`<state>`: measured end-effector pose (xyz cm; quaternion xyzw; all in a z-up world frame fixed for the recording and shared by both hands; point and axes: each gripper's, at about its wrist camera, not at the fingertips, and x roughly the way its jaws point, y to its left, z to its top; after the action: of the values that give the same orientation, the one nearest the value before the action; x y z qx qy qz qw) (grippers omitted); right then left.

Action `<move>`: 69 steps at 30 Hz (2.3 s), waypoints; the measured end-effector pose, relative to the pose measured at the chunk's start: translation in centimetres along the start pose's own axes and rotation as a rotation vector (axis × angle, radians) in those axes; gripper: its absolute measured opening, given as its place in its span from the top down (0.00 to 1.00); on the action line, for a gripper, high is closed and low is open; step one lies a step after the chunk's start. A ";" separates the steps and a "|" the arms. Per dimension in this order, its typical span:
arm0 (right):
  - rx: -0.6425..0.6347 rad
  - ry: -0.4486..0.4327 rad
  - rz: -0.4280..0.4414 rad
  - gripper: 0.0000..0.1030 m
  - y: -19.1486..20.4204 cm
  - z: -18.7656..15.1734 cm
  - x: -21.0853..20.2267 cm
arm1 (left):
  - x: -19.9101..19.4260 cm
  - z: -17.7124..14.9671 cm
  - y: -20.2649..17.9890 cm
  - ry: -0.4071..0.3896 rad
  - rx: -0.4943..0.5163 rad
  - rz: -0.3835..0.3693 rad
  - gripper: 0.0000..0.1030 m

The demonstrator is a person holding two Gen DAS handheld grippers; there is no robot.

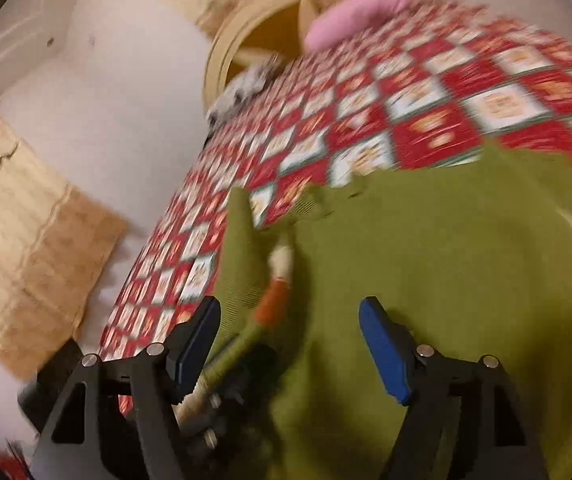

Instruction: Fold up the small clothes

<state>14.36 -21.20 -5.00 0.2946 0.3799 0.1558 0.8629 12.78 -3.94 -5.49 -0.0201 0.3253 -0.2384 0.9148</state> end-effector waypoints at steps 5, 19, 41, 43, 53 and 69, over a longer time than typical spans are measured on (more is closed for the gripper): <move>-0.067 0.184 0.051 0.30 1.9 1.0 5.8 | -0.2 -0.1 0.3 -0.005 -0.021 -0.028 0.75; -0.239 0.098 -0.030 0.87 5.6 1.1 6.5 | -1.5 0.0 0.4 -0.035 -0.046 -0.062 0.75; -0.214 -0.044 -0.148 0.88 -3.3 2.7 -9.1 | -1.1 2.2 -12.9 -0.020 0.122 -0.172 0.75; -0.190 -0.042 -0.167 0.88 -5.4 2.6 -10.1 | -0.4 1.9 -14.1 -0.002 0.134 -0.181 0.75; -0.083 -0.003 -0.186 0.88 -12.7 1.2 -10.5 | 3.2 0.0 -18.6 0.097 0.185 -0.154 0.75; 0.036 -0.223 -0.220 0.58 -12.8 -4.1 -19.8 | -7.2 -2.4 -10.3 0.067 0.135 -0.233 0.27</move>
<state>-1.24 -39.31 -4.01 0.2821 0.3146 0.0197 0.9062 2.11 -9.59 -1.18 0.0116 0.3343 -0.3648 0.8689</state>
